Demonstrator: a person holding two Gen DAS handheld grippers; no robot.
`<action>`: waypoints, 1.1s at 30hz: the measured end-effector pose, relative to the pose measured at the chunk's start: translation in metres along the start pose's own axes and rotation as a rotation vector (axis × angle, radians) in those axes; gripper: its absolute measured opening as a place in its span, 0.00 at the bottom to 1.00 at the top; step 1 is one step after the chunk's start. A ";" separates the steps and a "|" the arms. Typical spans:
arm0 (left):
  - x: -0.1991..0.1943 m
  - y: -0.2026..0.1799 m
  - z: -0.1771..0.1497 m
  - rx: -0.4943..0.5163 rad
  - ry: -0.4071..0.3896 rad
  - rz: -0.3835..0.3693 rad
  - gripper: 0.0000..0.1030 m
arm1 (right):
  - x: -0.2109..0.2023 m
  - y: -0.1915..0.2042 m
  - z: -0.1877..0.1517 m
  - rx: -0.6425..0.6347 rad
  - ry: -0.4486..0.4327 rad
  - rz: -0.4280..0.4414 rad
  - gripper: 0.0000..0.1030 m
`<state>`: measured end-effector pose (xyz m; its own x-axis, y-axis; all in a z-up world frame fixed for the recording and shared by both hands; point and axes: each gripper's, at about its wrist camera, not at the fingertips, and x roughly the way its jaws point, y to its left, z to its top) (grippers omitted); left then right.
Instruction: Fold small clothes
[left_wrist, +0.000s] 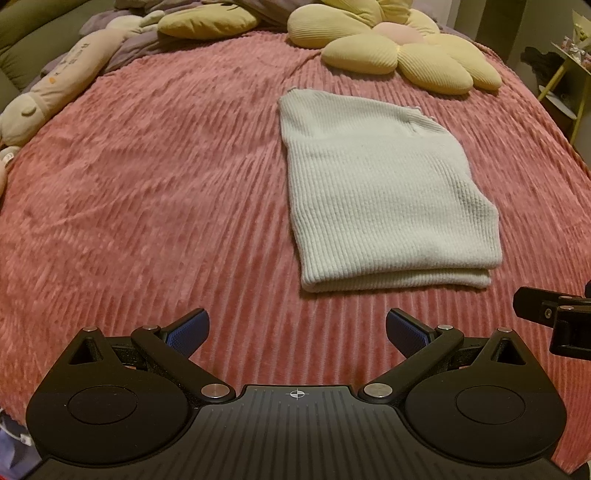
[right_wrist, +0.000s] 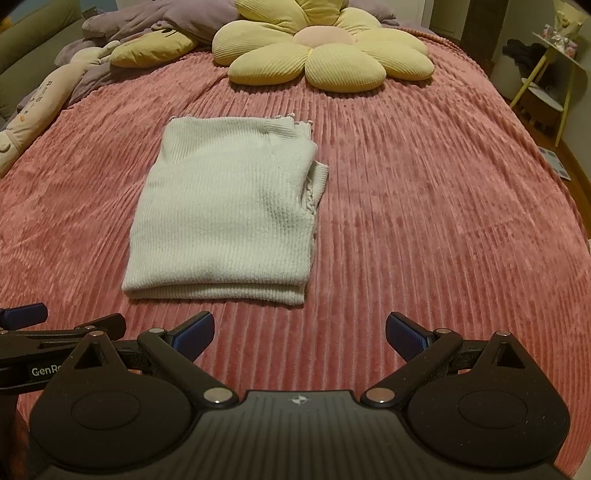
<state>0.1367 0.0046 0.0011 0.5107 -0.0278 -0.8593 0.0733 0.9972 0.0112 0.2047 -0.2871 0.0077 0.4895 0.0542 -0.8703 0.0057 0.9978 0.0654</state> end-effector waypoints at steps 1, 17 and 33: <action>0.000 0.000 0.000 0.001 -0.001 0.002 1.00 | 0.000 0.000 0.000 0.002 0.001 -0.001 0.96; 0.000 -0.001 -0.001 0.005 -0.011 -0.001 1.00 | 0.000 0.000 -0.001 -0.003 -0.002 -0.005 0.96; 0.001 -0.004 -0.003 0.030 -0.004 -0.004 1.00 | 0.000 -0.003 -0.002 0.002 0.001 -0.010 0.96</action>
<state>0.1341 0.0006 -0.0013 0.5136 -0.0321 -0.8575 0.1009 0.9946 0.0231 0.2035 -0.2896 0.0065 0.4882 0.0444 -0.8716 0.0121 0.9983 0.0577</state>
